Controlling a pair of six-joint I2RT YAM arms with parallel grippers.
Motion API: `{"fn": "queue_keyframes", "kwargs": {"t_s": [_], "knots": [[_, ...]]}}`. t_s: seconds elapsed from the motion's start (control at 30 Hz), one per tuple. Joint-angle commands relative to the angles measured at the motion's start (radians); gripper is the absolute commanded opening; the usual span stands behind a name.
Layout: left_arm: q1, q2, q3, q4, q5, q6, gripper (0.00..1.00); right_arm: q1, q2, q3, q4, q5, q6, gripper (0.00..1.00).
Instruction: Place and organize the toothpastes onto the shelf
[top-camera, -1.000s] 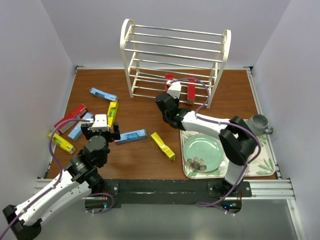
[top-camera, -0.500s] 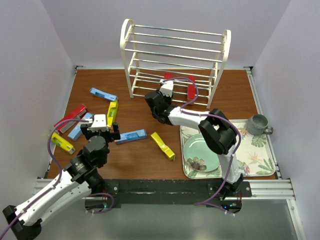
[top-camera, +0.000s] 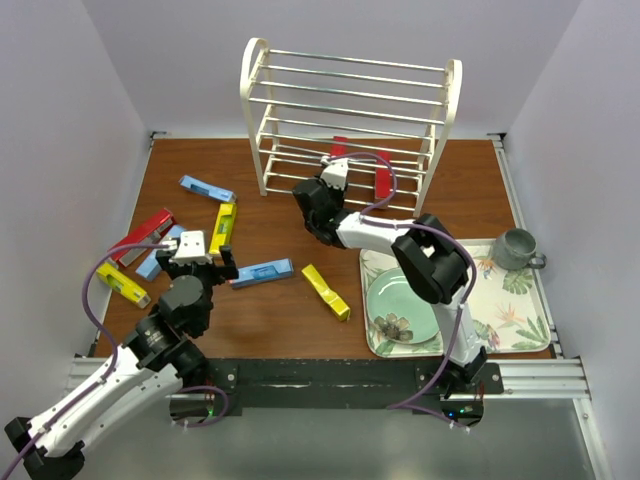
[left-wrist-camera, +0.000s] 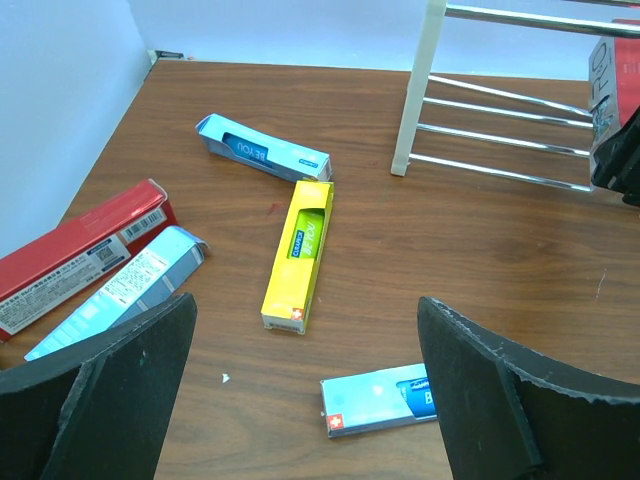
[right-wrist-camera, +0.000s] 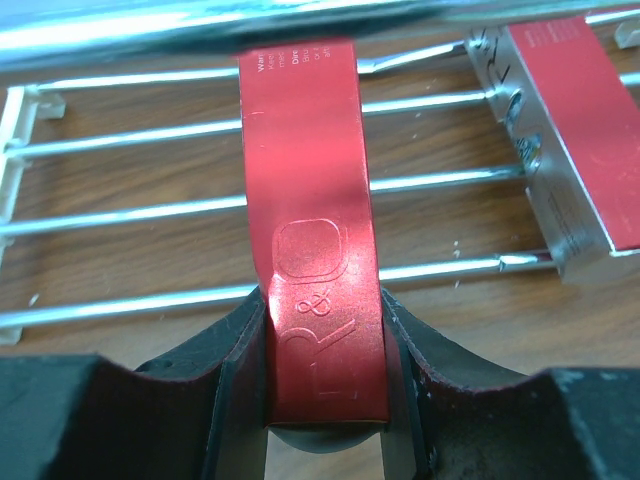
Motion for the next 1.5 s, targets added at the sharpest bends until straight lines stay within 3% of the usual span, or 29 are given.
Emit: {"fn": "queue_keyframes", "kwargs": {"t_s": [0.0,0.37,0.63,0.93,1.17,1.47], "knots": [[0.005,-0.008,-0.007,0.051,0.010,-0.027,0.97,-0.017,0.004,0.022,0.131,0.084,-0.017,0.17],[0.003,-0.008,-0.014,0.052,0.032,-0.030,0.96,-0.040,0.044,-0.021,0.256,0.066,-0.062,0.23],[0.003,-0.002,-0.015,0.057,0.055,-0.029,0.96,-0.060,0.070,-0.012,0.253,0.027,-0.069,0.26],[0.003,-0.002,-0.018,0.058,0.065,-0.027,0.96,-0.065,0.095,0.019,0.198,0.036,-0.033,0.39],[0.003,0.001,-0.018,0.060,0.072,-0.026,0.96,-0.065,0.085,0.020,0.177,0.015,-0.030,0.55],[0.003,0.003,-0.018,0.061,0.073,-0.024,0.96,-0.064,0.055,-0.014,0.164,-0.007,0.000,0.56]]}}
